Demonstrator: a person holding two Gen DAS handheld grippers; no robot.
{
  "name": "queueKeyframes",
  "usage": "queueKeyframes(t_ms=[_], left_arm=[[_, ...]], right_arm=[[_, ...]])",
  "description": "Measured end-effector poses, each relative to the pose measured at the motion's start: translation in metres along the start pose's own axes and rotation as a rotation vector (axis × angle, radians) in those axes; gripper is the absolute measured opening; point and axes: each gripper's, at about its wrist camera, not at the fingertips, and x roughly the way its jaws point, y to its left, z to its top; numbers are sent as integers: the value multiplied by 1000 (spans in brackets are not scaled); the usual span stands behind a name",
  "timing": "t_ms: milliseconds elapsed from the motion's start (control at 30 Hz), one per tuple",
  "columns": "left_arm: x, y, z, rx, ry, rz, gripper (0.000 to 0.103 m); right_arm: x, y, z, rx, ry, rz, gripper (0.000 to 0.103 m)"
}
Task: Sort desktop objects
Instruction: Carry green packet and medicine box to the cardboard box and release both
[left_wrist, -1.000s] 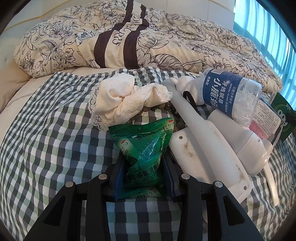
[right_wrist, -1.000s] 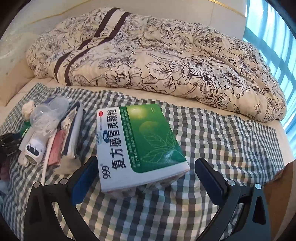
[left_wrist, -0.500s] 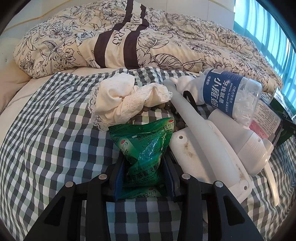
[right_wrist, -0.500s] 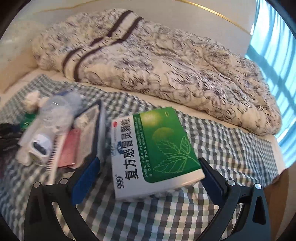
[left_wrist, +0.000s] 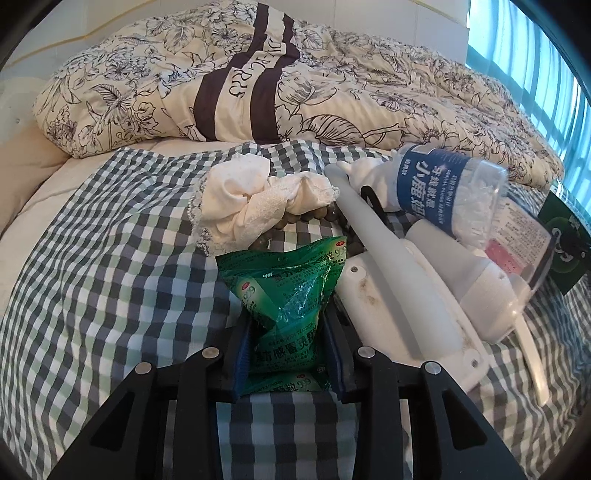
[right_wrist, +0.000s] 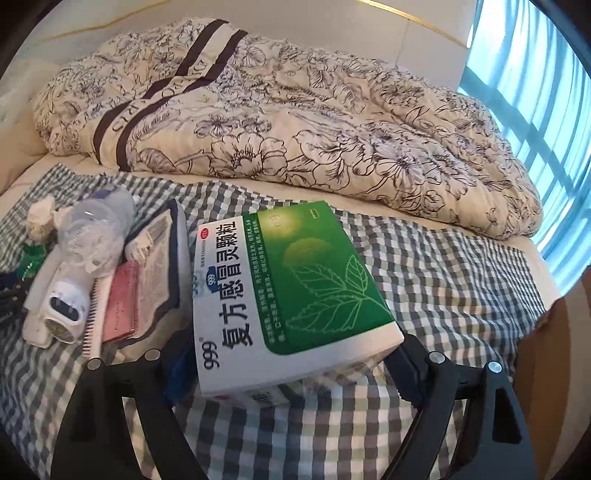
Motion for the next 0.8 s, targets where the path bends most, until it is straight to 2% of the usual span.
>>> queueKeyframes(t_ms=[233,467,533,667,767,800], left_arm=[[-45,5,-6,-1,-20,15,34],[-131,-1,6,27,-73,27,34],[-159,-12,12,46,-94,27,34],[-222,-42,18,26,-121,-81,34],[-261,-83,21,61,-147,-87,34],[-274,-102,22,64,-146,-127,34]], right_arm=[[-48,-4,2,27,-2,2,84],[-131,-13,4,26,-57,6,84],[-153,-18,3,35,-67,11,84],[-208,-37,-6,73,-78,50,85],[-251,-56,-18,88,-112,54,85],[-262,-63,-22,91,-116,57,85]])
